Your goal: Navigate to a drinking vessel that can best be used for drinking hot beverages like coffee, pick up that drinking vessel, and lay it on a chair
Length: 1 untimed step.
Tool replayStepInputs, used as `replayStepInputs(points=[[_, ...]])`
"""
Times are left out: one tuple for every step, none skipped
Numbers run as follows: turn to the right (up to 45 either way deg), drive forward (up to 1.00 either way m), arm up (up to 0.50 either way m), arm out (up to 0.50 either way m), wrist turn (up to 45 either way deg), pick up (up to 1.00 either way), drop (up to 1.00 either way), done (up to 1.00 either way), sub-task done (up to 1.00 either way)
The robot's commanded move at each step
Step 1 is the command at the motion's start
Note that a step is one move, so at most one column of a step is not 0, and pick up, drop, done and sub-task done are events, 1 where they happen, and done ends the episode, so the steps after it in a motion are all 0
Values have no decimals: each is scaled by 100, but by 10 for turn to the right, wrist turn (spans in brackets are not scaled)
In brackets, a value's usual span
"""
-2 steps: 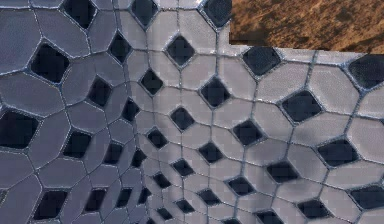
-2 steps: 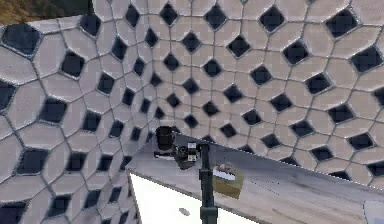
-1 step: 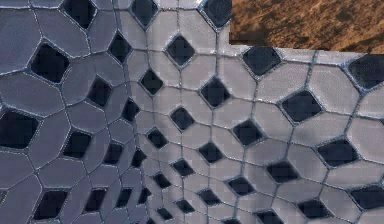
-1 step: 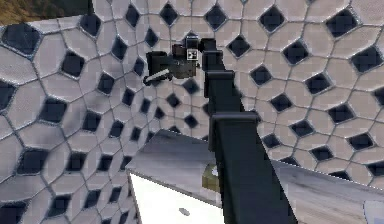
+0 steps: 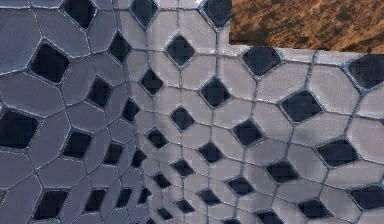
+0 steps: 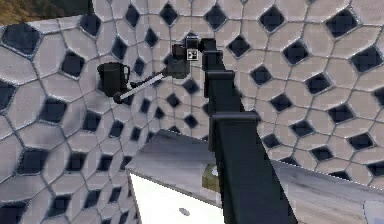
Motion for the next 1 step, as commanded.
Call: replayStepInputs(points=[[0,0,0,0,-450,0,0,0,0]])
